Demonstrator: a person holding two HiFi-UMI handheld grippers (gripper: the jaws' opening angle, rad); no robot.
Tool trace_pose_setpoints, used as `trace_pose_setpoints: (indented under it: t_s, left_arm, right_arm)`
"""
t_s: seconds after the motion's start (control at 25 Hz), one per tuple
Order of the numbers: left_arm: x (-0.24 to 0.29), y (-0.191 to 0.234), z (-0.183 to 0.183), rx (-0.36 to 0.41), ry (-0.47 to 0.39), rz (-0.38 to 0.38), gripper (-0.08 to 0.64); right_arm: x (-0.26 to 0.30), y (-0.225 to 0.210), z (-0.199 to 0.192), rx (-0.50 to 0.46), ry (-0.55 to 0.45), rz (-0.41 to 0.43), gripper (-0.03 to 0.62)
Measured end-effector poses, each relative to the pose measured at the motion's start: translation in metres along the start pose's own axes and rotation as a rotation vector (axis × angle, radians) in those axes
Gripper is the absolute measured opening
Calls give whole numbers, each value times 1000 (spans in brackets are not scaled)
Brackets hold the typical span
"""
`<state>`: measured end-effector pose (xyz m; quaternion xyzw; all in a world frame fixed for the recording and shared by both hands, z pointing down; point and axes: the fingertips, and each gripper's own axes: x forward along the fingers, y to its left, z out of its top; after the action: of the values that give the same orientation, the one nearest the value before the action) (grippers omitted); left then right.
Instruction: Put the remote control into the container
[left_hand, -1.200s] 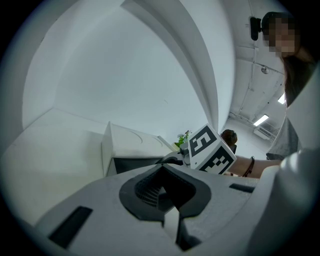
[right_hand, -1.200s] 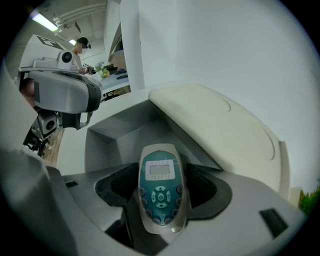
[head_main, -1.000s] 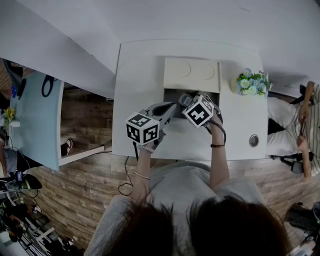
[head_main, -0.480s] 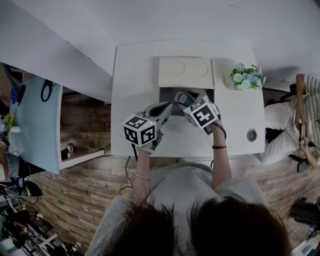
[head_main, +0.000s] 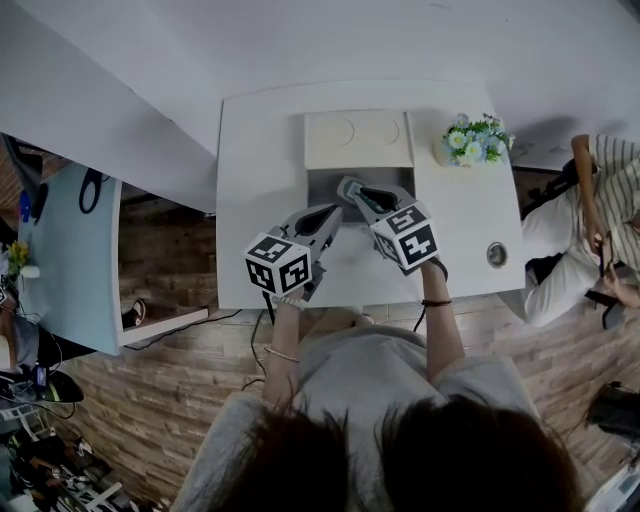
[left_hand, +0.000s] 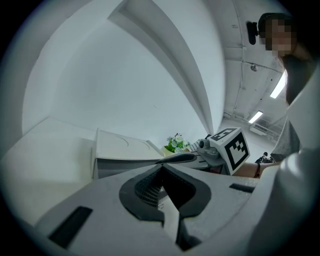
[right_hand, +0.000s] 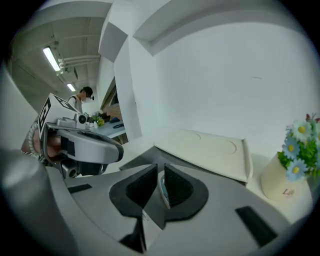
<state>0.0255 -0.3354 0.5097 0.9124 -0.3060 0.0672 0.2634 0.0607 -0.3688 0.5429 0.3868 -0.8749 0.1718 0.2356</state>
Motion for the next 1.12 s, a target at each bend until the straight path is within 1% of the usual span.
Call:
trace_pose_setpoints:
  t_s: [0.2, 0.4, 0.56, 0.8, 1.12]
  left_arm:
    - [-6, -13, 0, 26, -24, -9, 3]
    - [-15, -30, 5, 67, -63, -23, 3]
    - [-23, -46, 9, 105, -83, -37, 3]
    - [-42, -73, 15, 163, -118, -45, 3]
    - [-69, -110, 14, 214, -149, -52, 3]
  right_arm:
    - [-21, 12, 11, 35, -95, -7, 7]
    - [-47, 26, 28, 51, -203, -19, 0]
    - [-66, 37, 39, 43, -265, -27, -1]
    - [-96, 58, 50, 17, -331, -33, -2]
    - [-135, 85, 47, 1, -385, -41, -2]
